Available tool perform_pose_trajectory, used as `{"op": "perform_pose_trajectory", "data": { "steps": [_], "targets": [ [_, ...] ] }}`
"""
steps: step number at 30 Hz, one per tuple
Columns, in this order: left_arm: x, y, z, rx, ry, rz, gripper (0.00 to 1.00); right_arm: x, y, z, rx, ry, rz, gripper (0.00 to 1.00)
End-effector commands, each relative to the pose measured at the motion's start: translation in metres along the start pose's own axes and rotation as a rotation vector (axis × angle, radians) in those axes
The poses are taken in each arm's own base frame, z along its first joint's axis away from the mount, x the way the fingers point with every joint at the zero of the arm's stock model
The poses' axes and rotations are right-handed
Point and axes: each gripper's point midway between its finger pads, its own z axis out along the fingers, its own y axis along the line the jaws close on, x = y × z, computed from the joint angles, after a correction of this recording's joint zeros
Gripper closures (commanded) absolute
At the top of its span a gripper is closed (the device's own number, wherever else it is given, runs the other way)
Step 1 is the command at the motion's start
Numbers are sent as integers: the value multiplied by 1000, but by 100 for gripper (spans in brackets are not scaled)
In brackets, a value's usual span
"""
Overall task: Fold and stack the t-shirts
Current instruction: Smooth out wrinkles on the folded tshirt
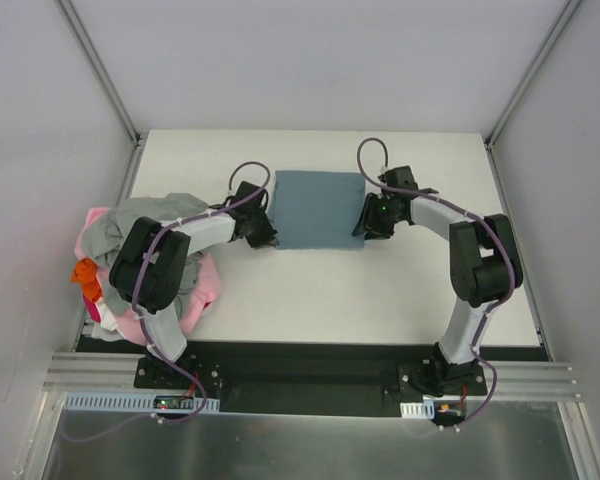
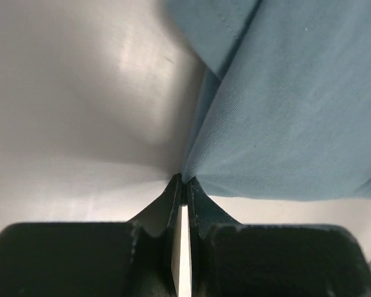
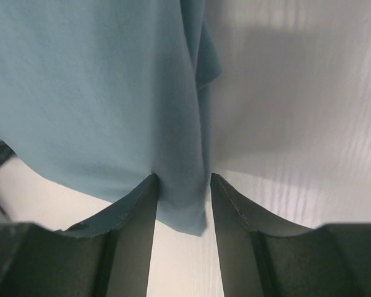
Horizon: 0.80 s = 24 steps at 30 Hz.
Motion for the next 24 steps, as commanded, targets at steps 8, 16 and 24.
{"op": "perform_pose_trajectory", "data": {
  "steps": [8,16,24],
  "targets": [
    [-32,17,-38,9,-43,164,94,-34,40,-107,38,-133,-83,32],
    [-62,-31,-143,78,-236,304,14,-52,128,-176,-288,-272,-48,4],
    [-69,-35,-196,130,-368,316,6,-75,153,-189,-415,-544,10,4]
  ]
}}
